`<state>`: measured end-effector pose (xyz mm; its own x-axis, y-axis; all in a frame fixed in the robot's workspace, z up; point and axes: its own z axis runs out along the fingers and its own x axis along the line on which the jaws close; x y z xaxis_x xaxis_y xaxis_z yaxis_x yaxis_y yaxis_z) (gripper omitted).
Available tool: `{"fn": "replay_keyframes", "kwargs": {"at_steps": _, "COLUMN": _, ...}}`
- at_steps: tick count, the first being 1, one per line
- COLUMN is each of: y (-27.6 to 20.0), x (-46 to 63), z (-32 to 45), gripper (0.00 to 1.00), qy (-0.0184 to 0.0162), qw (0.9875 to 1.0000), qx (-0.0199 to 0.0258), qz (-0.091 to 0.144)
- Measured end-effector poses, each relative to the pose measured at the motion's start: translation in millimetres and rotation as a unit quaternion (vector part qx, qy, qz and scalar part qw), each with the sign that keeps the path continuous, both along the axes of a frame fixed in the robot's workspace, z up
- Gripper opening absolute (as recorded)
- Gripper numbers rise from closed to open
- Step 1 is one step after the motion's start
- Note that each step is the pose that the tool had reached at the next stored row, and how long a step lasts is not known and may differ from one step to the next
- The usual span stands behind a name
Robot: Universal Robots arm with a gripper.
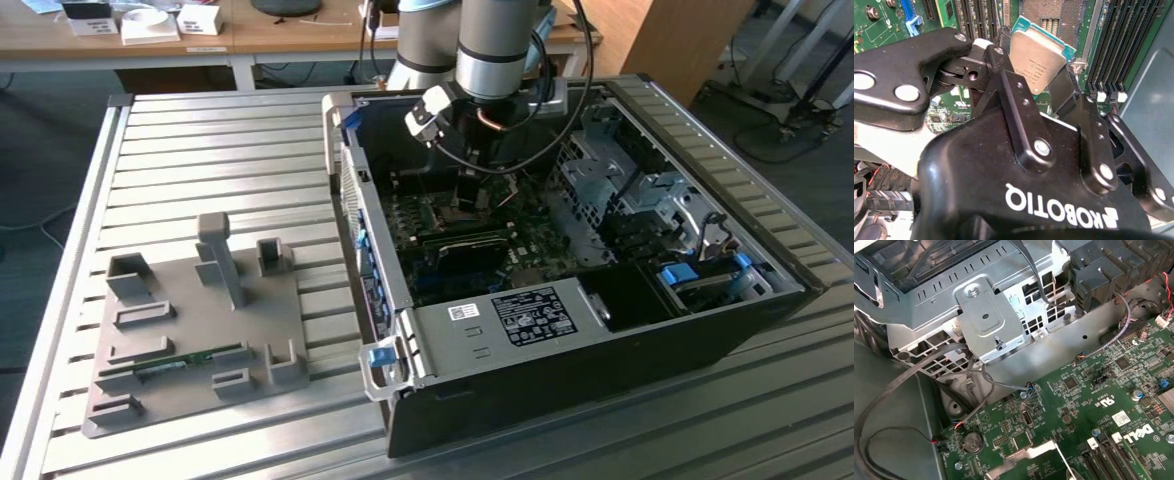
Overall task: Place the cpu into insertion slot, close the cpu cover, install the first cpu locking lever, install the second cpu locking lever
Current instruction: 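Place the cpu into insertion slot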
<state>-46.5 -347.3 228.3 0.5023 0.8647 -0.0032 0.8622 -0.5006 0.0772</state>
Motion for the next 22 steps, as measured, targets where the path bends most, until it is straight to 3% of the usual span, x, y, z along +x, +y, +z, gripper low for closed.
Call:
{"fn": "replay_keyframes", "kwargs": {"at_steps": 13, "y": 0.0, "x": 0.0, "z": 0.0, "gripper": 0.54, "qy": 0.0000, "qw": 1.0000, "qx": 0.0000, "qz": 0.002}}
{"fn": "replay_keyframes", "kwargs": {"at_steps": 17, "y": 0.0, "x": 0.0, "z": 0.0, "gripper": 0.54, "qy": 0.0000, "qw": 0.9995, "qx": 0.0000, "qz": 0.031}}
{"fn": "replay_keyframes", "kwargs": {"at_steps": 22, "y": 0.0, "x": 0.0, "z": 0.0, "gripper": 0.54, "qy": 0.0000, "qw": 0.9970, "qx": 0.0000, "qz": 0.077}}
